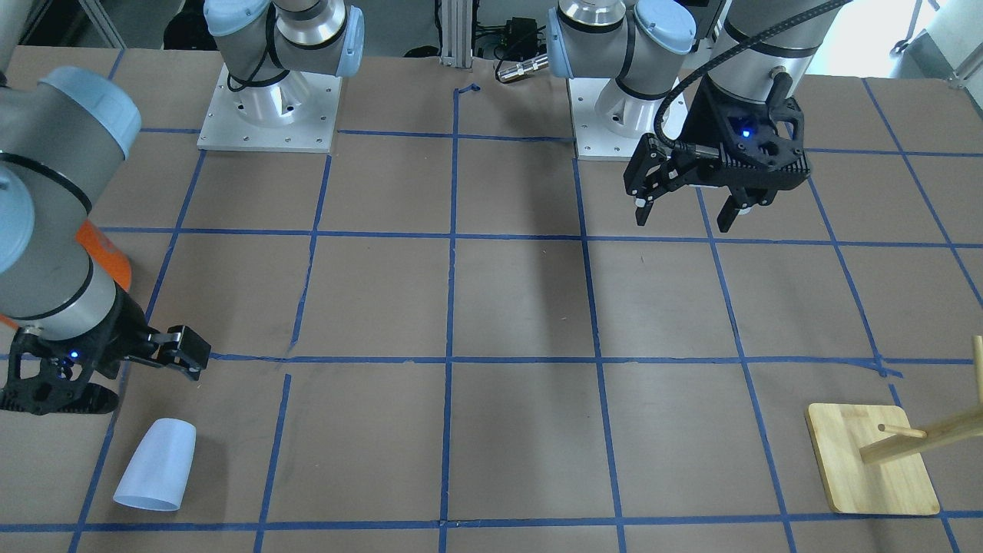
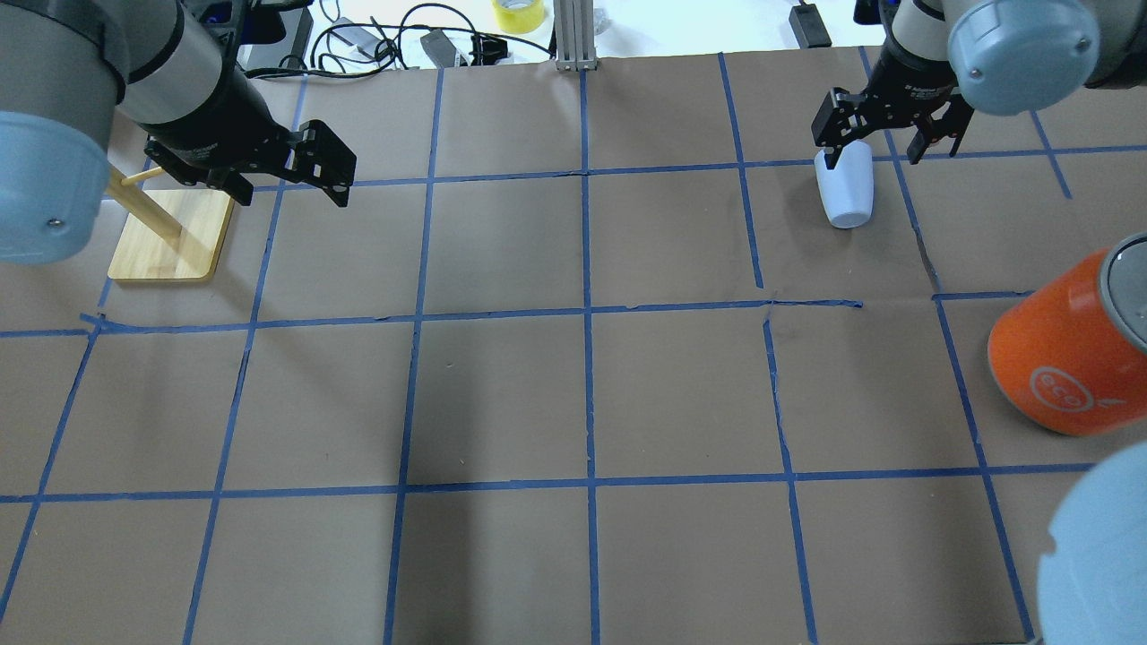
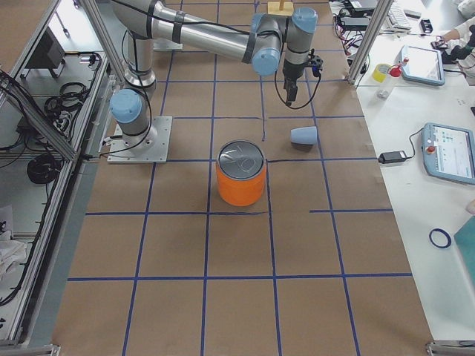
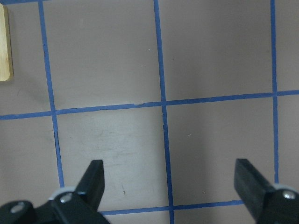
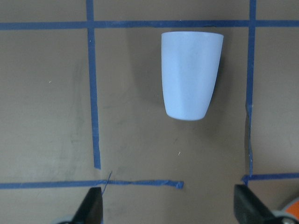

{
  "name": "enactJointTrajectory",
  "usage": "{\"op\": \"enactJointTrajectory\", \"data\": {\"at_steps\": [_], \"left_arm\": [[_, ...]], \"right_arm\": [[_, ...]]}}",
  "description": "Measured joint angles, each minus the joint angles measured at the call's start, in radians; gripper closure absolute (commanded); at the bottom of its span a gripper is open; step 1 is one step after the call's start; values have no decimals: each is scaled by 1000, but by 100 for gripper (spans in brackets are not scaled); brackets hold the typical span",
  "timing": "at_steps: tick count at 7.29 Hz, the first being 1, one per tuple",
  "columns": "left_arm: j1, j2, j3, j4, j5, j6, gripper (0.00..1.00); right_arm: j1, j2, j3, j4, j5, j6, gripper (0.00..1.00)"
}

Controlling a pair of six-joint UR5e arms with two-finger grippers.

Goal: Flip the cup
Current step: 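Lower the right gripper over the upside-down white cup, then close the right gripper on the cup and lift it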

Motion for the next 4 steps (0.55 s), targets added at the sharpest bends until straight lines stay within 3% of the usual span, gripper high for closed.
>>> {"op": "enactJointTrajectory", "data": {"at_steps": [4], "left_arm": [[-2,-1,6,0,-6,2,0]], "right_arm": [[-22,186,2,-236,-1,-3,0]]}}
